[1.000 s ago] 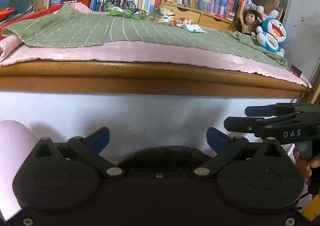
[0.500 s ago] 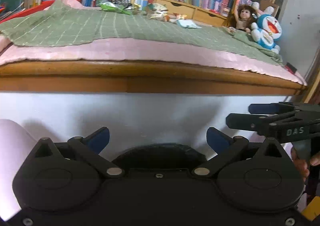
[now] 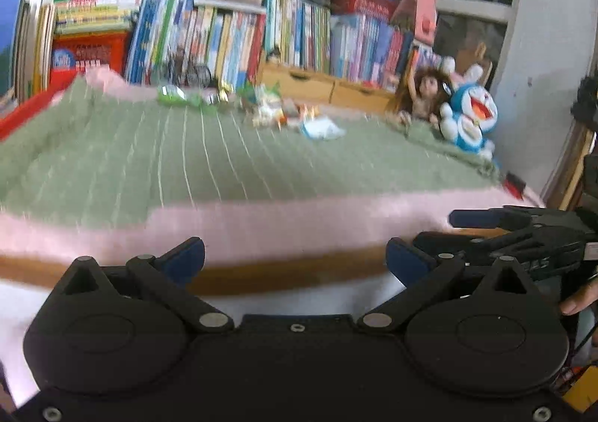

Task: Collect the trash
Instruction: 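Raise both open tools back over the trash on the bed, then close the left tool on the clear green wrapper while the right tool grasps the white paper bag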

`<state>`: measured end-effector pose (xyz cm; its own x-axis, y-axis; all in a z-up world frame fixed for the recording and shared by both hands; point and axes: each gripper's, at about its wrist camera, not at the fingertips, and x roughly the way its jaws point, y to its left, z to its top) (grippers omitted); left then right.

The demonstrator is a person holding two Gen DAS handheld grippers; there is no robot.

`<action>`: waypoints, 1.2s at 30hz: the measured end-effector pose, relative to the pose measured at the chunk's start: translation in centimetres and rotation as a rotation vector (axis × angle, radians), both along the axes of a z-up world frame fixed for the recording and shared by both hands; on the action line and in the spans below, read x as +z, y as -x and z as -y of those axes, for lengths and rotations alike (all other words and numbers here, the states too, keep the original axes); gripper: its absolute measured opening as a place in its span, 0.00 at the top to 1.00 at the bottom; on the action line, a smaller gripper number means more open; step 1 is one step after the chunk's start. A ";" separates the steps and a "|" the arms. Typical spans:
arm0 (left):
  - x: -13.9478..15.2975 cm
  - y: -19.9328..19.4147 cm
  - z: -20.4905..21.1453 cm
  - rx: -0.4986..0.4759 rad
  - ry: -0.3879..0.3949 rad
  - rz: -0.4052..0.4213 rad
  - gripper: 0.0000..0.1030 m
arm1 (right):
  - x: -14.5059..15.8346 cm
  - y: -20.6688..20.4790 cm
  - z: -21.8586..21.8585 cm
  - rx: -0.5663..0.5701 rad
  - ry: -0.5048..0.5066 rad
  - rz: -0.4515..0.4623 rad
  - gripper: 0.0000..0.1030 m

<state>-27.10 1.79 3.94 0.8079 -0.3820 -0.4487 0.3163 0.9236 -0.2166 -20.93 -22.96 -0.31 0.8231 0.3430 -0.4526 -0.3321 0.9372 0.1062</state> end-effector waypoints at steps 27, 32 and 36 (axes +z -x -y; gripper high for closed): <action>3.8 -37.4 -6.9 0.207 0.252 -0.236 0.00 | 7.9 -28.4 -1.6 0.008 -0.012 0.070 0.00; 0.7 -44.0 -7.1 0.258 0.308 -0.335 0.07 | 5.3 -33.2 -3.4 0.010 0.033 0.022 0.00; -1.2 -47.1 -7.2 0.312 0.401 -0.383 0.12 | 3.8 -35.2 -3.8 0.028 0.011 -0.012 0.00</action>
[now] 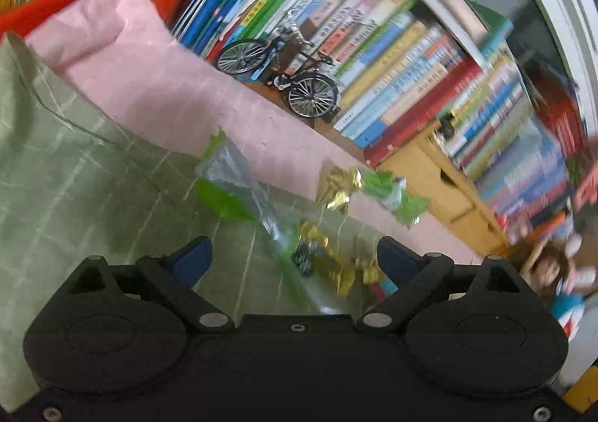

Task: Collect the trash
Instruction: 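Close the left tool on the clear green wrapper while the right tool grasps the white paper bag, then carry the wrapper and paper bag off the bed down toward the black bin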

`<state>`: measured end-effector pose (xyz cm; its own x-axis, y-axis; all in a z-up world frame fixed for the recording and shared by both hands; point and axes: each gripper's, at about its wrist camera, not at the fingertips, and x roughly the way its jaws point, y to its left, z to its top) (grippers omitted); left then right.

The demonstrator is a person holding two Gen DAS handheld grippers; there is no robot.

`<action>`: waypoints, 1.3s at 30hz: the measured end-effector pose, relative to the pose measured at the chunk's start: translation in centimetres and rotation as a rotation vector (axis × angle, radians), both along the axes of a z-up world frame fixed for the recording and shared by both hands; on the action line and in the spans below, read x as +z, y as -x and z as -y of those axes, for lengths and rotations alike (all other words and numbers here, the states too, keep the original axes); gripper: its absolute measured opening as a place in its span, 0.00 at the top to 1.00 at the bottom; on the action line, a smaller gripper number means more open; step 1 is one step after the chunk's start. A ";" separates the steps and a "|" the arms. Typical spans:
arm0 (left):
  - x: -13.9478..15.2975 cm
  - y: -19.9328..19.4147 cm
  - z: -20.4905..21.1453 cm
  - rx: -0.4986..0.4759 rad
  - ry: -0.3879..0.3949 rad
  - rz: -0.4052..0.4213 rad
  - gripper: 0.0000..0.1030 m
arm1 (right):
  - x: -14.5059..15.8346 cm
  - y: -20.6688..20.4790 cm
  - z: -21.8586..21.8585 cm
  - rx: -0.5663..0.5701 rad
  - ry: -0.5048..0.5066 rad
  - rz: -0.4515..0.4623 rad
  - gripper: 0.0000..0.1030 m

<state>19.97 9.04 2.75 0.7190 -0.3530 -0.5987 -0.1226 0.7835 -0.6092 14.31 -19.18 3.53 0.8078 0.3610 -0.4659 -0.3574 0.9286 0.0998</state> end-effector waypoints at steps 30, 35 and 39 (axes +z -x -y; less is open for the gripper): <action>-1.8 -2.0 2.9 0.052 -0.091 0.064 0.74 | -2.7 -4.8 -1.1 0.043 0.000 -0.026 0.31; -0.6 -0.7 2.0 0.070 -0.100 0.102 0.74 | -2.3 -3.5 -1.1 0.051 0.006 -0.009 0.31; 0.1 0.6 1.1 0.078 -0.090 0.116 0.74 | -2.4 -2.3 -1.2 0.044 -0.002 -0.019 0.31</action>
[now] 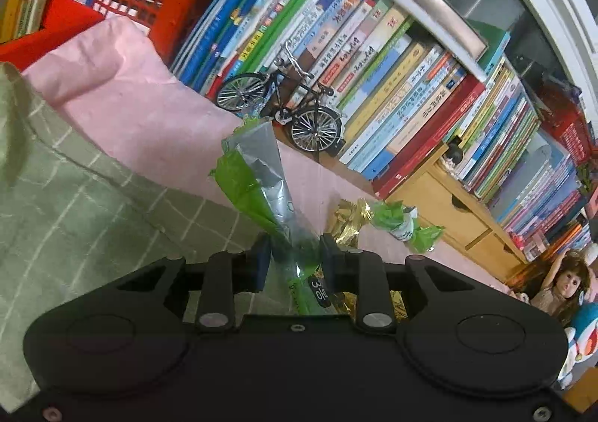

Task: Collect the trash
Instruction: 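Carry the wrapper and paper bag off the bed down toward the black bin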

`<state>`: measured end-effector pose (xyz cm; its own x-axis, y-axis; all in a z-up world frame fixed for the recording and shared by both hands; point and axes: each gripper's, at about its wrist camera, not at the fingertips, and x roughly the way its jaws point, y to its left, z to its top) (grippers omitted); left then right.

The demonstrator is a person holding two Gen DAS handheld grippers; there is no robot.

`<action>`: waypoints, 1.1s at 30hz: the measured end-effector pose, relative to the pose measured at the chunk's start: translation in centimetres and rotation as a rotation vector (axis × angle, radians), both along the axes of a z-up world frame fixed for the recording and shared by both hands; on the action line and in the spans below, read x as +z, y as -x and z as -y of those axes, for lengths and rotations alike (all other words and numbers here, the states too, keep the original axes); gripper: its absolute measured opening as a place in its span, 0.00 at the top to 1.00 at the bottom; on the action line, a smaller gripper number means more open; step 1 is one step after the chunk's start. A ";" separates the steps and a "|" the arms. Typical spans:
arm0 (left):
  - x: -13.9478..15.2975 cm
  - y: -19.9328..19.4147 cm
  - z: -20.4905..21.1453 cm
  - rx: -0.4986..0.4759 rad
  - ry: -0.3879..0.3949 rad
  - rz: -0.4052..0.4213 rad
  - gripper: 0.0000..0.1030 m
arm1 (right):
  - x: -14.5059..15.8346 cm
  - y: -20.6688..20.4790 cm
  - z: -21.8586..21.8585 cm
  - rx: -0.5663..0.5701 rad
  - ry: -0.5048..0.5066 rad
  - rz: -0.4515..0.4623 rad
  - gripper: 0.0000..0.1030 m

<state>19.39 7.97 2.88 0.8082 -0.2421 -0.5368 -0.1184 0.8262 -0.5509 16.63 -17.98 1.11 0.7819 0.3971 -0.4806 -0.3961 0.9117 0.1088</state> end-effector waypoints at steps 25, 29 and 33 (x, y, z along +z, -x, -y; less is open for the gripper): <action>0.8 14.7 2.3 -0.115 -0.179 -0.009 0.74 | 1.0 11.5 -0.5 0.031 0.009 0.038 0.31; 1.1 17.6 3.3 -0.149 -0.216 0.015 0.74 | 1.3 13.7 -0.2 0.033 0.010 0.048 0.31; 1.5 20.2 3.5 -0.172 -0.212 0.034 0.74 | 1.5 16.0 -0.1 0.030 0.034 0.071 0.31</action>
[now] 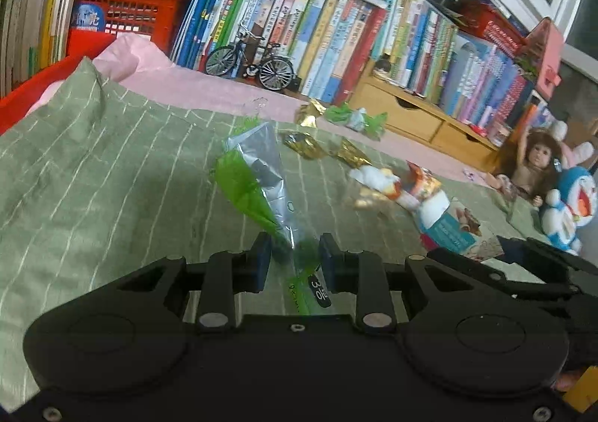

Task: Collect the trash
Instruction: 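Carry the wrapper and paper bag off the bed down toward the black bin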

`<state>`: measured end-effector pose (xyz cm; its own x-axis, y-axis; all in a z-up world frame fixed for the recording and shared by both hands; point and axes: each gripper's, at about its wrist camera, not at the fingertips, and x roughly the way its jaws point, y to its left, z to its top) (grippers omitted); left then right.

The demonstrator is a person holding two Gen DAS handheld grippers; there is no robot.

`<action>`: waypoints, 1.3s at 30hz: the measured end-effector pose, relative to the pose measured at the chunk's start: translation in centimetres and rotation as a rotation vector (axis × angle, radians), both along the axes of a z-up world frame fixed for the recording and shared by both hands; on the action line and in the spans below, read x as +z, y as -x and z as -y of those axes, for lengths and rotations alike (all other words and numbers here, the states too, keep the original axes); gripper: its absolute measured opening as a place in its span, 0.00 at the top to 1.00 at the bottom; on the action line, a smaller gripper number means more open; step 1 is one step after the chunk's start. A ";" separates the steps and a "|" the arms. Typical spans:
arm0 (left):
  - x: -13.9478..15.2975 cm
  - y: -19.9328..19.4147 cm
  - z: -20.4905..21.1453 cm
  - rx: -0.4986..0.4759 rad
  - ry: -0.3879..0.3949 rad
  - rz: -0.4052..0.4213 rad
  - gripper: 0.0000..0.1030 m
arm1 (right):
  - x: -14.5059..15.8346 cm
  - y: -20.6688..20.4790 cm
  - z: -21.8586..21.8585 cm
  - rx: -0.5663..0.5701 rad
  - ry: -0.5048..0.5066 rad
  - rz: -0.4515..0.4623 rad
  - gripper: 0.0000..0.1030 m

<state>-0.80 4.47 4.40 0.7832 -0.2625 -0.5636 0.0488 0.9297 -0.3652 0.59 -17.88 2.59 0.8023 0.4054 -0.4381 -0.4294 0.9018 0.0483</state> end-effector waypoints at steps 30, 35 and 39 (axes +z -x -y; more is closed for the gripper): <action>-1.7 18.9 0.5 -0.092 -0.135 0.125 0.75 | -2.9 16.2 -0.7 0.045 0.011 0.016 0.31; -1.5 22.2 1.1 -0.137 -0.165 0.145 0.75 | -3.3 18.8 -0.7 0.067 -0.011 0.004 0.31; -1.9 24.2 1.6 -0.163 -0.168 0.132 0.75 | -4.2 20.3 -0.6 0.068 -0.012 -0.016 0.31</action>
